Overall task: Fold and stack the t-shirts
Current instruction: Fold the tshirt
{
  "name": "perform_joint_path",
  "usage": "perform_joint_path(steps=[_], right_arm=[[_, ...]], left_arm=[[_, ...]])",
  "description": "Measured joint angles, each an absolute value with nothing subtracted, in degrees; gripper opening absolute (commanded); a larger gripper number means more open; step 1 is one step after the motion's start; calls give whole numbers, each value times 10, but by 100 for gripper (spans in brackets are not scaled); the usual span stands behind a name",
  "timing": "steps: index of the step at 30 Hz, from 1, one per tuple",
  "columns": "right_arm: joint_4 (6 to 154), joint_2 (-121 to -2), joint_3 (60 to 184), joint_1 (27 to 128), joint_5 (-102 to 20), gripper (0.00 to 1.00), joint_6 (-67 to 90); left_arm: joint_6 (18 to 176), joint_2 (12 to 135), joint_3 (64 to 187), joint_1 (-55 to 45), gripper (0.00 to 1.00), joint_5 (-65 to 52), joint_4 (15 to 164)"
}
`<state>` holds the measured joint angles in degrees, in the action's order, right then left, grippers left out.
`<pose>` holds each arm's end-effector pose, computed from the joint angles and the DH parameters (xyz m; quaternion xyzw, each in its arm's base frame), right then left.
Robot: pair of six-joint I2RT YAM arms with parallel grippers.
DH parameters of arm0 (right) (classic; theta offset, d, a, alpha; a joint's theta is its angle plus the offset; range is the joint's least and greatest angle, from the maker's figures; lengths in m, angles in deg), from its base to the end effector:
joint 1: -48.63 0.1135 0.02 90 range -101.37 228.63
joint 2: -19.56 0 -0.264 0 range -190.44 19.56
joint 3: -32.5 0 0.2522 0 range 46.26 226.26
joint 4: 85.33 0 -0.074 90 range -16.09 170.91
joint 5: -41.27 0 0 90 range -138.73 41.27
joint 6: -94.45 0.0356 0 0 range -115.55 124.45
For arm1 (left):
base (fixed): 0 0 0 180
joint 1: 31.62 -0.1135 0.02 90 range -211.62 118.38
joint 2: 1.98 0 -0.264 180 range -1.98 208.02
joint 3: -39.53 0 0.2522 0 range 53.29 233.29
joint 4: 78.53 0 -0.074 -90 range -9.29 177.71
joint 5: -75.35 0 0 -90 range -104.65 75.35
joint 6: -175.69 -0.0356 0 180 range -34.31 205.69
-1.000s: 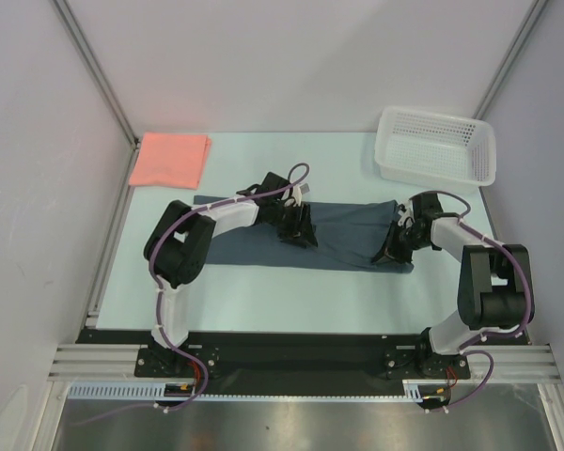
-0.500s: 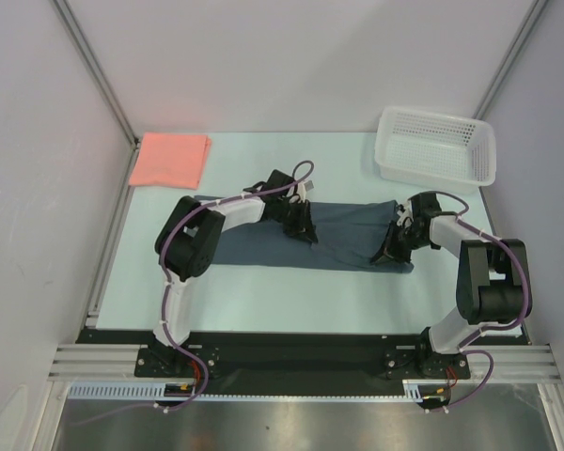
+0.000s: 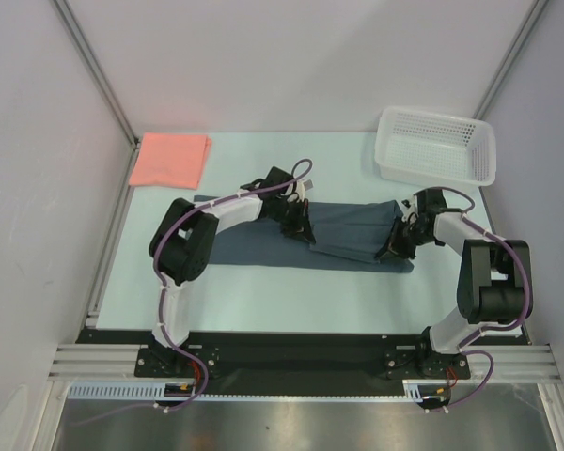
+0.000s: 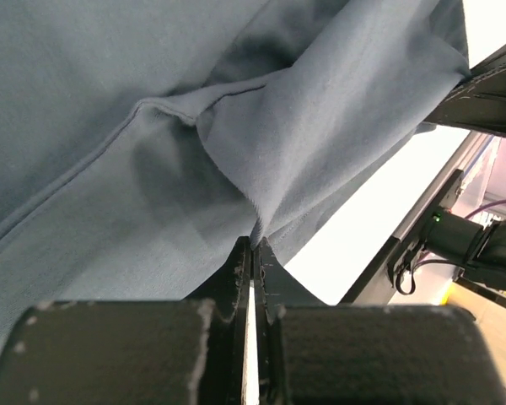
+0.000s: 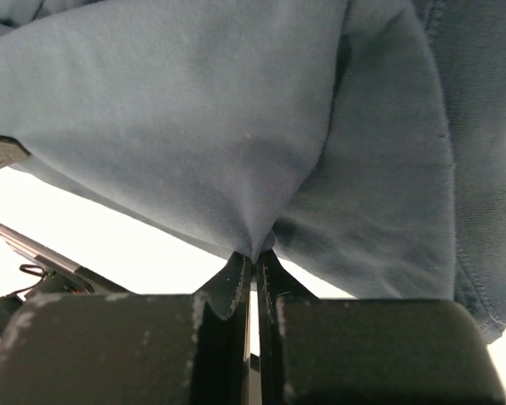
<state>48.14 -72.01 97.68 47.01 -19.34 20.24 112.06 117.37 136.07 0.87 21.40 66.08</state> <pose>0.2844 0.0094 0.1649 0.1075 0.9512 0.2667 0.1116 0.3565 -0.2519 0.1585 0.1335 0.9087 -0.3872 0.0807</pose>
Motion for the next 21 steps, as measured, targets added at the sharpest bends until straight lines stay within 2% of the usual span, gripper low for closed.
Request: perform_joint_path(steps=[4,6,7,8,10,11,12,17,19,21], right_arm=[[481,-721,977,471,-193,4,200],[481,-722,977,471,-193,11,200],[481,-725,977,471,-192,24,200],[481,-729,977,472,-192,29,201],[477,-733,977,471,-200,42,199],[472,-732,978,471,-207,45,200],[464,-731,981,470,-215,49,199],[437,-715,1022,465,-251,56,203],[433,-712,1049,461,-254,55,204],[434,-711,1067,459,-252,52,207]], left_arm=[[1121,1174,1355,9,0,216,659],[1120,1174,1355,9,12,216,657],[1117,1175,1356,9,19,216,656],[1113,1178,1358,9,30,214,652],[1102,1185,1368,9,42,204,632],[1096,1188,1373,9,53,194,622],[1089,1188,1376,9,57,181,612],[1073,1185,1405,9,55,134,572],[1071,1173,1408,9,50,124,570],[1075,1156,1408,9,40,126,574]])
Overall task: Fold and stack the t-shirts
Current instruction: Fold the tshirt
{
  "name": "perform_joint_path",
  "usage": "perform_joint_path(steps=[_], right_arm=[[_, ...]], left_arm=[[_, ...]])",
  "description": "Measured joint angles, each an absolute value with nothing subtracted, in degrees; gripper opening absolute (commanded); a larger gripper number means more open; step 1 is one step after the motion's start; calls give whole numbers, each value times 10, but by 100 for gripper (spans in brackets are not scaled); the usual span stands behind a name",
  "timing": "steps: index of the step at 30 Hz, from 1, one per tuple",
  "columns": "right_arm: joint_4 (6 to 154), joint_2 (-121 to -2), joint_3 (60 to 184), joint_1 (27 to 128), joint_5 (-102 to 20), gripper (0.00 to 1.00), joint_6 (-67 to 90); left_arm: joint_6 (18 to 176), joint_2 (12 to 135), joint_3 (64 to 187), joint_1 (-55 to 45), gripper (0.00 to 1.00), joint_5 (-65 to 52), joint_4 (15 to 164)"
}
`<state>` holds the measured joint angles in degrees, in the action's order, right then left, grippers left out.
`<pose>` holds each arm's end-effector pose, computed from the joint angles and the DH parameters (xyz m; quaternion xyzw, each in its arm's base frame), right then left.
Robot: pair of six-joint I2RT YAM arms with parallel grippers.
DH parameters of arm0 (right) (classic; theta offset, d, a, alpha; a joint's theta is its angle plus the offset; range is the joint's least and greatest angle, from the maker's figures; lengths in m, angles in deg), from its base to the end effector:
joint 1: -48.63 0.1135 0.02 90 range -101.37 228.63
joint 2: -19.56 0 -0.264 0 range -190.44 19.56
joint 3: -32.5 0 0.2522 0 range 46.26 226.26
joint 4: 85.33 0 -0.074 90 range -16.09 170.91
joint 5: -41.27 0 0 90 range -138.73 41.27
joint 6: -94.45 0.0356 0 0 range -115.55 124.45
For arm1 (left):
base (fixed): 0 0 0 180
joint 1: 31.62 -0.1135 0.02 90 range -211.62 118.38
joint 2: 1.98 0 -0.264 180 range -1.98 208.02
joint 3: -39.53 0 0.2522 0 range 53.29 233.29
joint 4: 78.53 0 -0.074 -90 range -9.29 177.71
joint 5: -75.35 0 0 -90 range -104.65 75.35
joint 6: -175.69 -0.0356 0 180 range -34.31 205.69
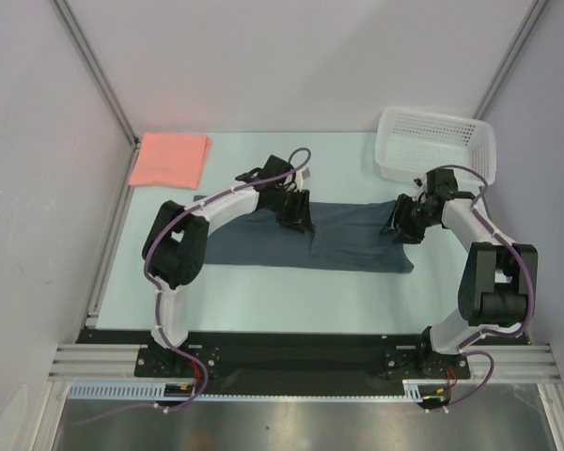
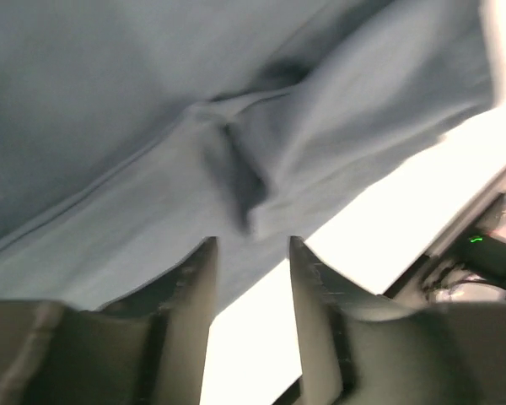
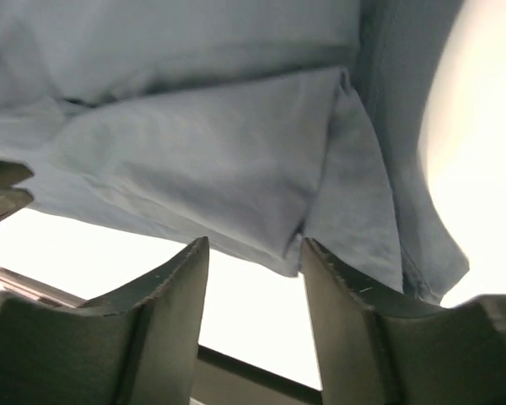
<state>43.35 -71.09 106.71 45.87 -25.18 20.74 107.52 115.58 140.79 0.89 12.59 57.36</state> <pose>0.3056 -0.0005 0.2074 0.1201 0.9538 0.2211 0.1639 0.3592 -0.2483 0.1849 0.1473 0.9300 -0.3159 0.1168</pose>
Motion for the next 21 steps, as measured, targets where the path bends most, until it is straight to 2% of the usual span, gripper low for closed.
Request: perform_joint_path(steps=[3,4,7,13,21], right_arm=[[443,-711,1075,458,-234,44,218],[446,-714,1075,458,-227,33,223],[467,-734,1075,459,-208,19,241],[537,-801,1075,459,-187,12,261],[611,-876,1076,456,-156,11,274]], left_arm=[[1093,1131,1407,12,30,140,608],[1099,1126,1407,14,28,146,623],[1122,1128,1407,23,23,165,663],[1153,1171,1409,37,21,191,707],[1156,1250,1445,36,21,198,714]])
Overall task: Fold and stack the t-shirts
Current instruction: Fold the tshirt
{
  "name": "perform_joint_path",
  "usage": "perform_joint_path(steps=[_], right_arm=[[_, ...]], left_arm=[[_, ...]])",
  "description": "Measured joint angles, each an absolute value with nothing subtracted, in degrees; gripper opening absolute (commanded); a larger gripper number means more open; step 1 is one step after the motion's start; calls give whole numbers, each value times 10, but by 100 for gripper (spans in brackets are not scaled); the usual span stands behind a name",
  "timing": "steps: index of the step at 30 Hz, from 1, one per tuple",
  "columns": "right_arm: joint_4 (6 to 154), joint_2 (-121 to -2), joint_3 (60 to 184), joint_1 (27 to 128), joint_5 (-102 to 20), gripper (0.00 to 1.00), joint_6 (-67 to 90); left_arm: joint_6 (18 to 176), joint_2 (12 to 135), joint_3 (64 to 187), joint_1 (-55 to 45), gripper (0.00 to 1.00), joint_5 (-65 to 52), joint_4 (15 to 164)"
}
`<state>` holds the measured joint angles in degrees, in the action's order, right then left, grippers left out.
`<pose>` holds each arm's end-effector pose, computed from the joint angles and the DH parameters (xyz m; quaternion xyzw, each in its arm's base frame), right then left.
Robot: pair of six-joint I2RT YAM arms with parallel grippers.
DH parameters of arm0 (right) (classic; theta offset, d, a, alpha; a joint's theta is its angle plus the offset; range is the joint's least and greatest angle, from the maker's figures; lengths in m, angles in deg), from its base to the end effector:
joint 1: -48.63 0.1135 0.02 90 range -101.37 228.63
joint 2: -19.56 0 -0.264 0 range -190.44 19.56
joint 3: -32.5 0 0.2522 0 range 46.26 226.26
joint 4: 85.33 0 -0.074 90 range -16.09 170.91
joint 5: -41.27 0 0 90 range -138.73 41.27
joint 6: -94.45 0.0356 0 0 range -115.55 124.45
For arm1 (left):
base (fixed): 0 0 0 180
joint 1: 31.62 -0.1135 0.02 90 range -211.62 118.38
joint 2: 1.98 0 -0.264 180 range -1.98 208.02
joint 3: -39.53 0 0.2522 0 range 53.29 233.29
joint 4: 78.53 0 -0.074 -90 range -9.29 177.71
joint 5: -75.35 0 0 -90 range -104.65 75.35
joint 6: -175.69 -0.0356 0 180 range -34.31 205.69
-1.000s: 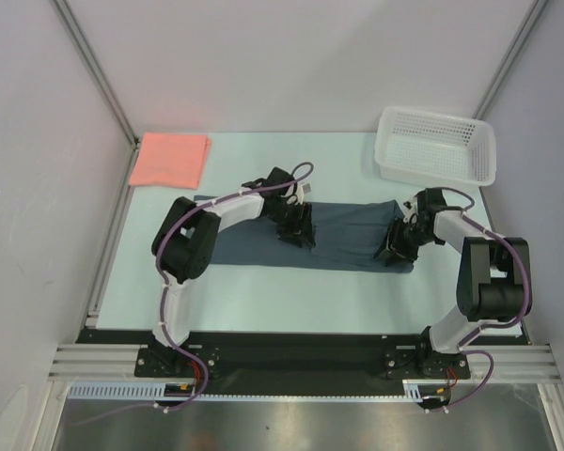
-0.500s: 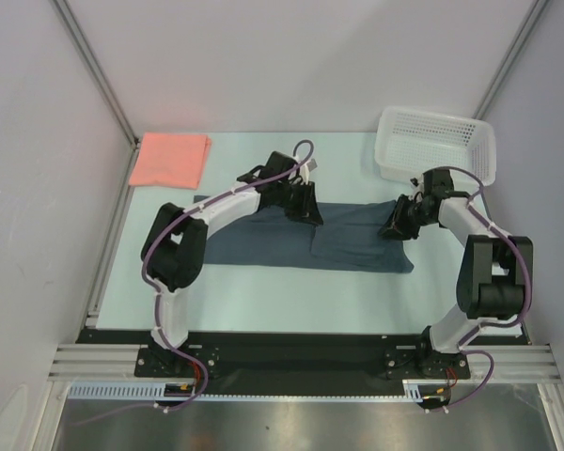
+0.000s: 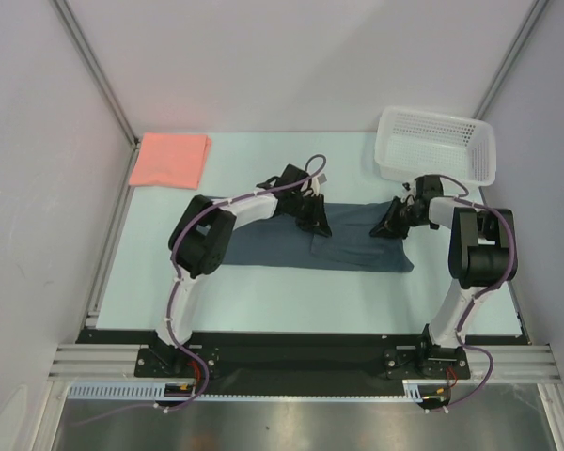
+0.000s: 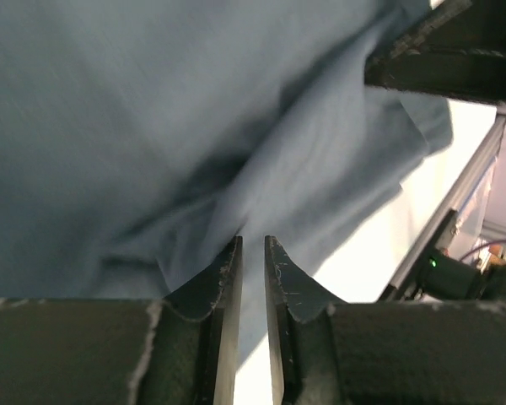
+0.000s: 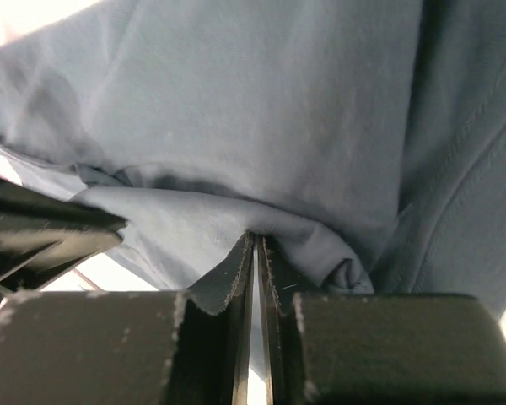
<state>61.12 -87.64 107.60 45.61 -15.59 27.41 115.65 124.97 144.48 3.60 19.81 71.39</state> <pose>0.3550 0.0008 0.1371 0.1520 0.9265 0.3096 0.1508 0.3773 -0.2910 0.1485 0.1376 0.8979 -0.4032 0.1106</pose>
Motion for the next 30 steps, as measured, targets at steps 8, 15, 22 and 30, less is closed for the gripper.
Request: perform_joint_path(steps=[8,15,22,30], right_arm=[[695,-892,1074,453,-167,12,269],[716,-910,1091,442,-158,30,285],[611,-858,1124,455,-223,59,273],[512,-683,1088,445,-261,52,238]], left_arm=[[1159,1320,1506,6,20,222,719],[1153,1340,1542,3,37,242,705],[1145,1272,1496,4,53,213,694],[1142,1136,1399,-3,35,197,696]])
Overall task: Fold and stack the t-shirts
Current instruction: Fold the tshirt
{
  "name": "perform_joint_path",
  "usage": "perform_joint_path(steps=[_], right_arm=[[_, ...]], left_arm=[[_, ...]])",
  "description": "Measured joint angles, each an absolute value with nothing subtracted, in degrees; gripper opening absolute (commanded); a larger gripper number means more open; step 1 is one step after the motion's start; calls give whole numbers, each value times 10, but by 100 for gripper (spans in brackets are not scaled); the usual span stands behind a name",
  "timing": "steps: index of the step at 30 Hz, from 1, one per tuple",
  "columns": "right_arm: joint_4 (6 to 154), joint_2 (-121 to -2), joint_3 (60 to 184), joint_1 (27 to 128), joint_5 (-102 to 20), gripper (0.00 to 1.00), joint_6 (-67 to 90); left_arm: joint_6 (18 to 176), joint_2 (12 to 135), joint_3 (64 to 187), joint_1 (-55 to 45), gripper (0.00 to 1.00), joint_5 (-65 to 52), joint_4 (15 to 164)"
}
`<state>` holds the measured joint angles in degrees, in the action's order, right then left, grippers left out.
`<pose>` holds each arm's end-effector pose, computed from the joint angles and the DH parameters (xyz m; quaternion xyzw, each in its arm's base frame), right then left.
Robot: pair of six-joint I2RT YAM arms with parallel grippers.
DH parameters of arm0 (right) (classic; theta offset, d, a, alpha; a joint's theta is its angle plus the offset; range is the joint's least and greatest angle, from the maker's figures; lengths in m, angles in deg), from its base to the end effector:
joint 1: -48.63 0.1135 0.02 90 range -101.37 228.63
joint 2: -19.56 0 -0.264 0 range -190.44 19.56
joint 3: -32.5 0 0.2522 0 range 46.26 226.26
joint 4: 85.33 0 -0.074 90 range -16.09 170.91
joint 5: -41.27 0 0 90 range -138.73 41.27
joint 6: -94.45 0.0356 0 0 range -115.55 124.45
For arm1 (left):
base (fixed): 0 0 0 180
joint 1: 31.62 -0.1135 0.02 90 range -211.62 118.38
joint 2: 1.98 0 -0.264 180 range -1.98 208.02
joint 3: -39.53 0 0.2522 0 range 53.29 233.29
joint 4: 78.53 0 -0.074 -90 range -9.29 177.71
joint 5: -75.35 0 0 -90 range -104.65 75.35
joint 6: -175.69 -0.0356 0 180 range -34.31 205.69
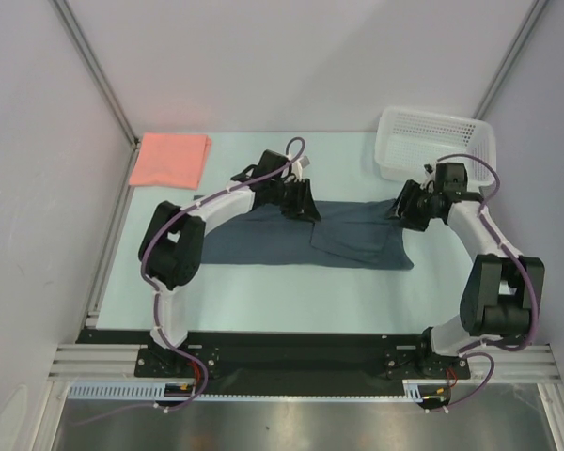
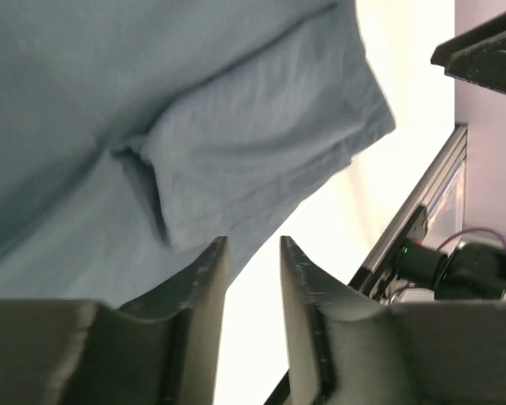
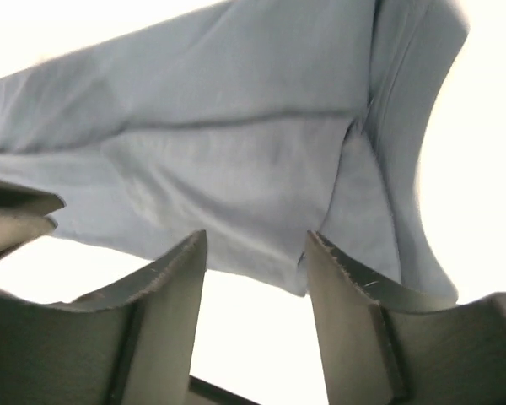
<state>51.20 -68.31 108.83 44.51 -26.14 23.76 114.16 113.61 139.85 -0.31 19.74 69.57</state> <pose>0.3187 -0.0092 0.2393 0.1322 0.9277 0.2241 0.2675 0.3720 -0.2498 0.2094 0.1299 0.8864 -0.4124 0.1653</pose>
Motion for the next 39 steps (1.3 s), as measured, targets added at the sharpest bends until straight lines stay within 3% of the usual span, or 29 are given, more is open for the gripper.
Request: perform_joint_path(steps=[2,3,5,11,22,28,34,37,38,39], right_arm=[[511,-662,1061,440,-242,46,232],[511,-660,1044,439,-228,35,228],[512,-668,1016,438,-208,32,221],[520,-708,983,439,-165,39,214],[537,-728,957,440,-154,43,208],[549,-728,943,445,-149,44,210],[571,-728,926,451,-147,40,224],[584,-732,927,452,-142,22,231],[587,-736,927,452,-140,9,240],[588,-736,927,452,-139,3,239]], left_arm=[[1141,1130,1382,-3,33,201,697],[1141,1131,1373,-3,34,202,700],[1140,1137,1354,-3,39,202,702],[1127,1178,1343,-4,43,200,703],[1126,1196,1341,-5,44,202,721],[1131,1204,1341,-6,38,216,734],[1141,1208,1339,-6,20,223,740],[1149,1208,1336,-6,6,231,748],[1153,1208,1336,-6,0,232,750],[1156,1208,1336,-6,0,234,753]])
